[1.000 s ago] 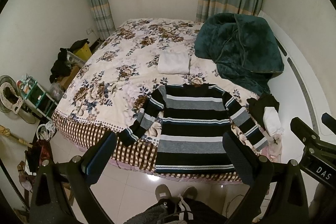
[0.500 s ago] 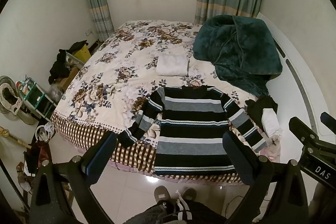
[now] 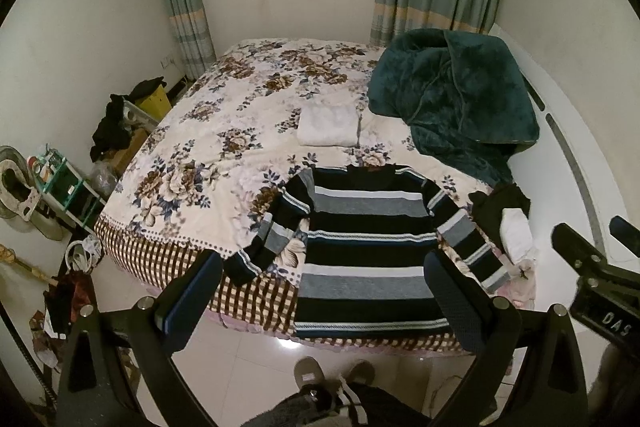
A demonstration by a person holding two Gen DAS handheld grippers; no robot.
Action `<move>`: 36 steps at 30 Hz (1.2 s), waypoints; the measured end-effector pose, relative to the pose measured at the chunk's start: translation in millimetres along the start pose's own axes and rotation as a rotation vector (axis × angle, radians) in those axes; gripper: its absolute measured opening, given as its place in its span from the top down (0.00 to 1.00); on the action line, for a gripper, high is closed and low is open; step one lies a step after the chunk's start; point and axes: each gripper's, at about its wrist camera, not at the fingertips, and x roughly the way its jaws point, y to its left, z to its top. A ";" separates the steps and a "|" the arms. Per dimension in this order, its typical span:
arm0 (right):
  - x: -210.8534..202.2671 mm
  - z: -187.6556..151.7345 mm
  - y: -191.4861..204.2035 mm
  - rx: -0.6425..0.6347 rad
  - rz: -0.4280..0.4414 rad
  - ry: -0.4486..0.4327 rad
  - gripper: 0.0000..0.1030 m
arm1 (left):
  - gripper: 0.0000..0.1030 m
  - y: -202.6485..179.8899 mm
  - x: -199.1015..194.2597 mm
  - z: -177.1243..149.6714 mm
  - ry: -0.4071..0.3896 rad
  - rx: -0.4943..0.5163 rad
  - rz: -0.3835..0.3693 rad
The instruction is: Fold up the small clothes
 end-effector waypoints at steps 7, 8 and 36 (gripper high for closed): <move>67.6 13.5 -45.9 0.183 -0.048 0.098 0.00 | 0.00 0.9 87.1 3.0 0.005 0.064 0.065; 81.3 9.0 -57.0 0.221 -0.060 0.109 0.00 | 0.00 -0.3 104.9 1.5 0.021 0.077 0.068; 608.8 -353.5 -425.7 1.294 -0.264 0.386 0.01 | 0.00 -115.2 608.5 -78.7 0.584 0.047 0.238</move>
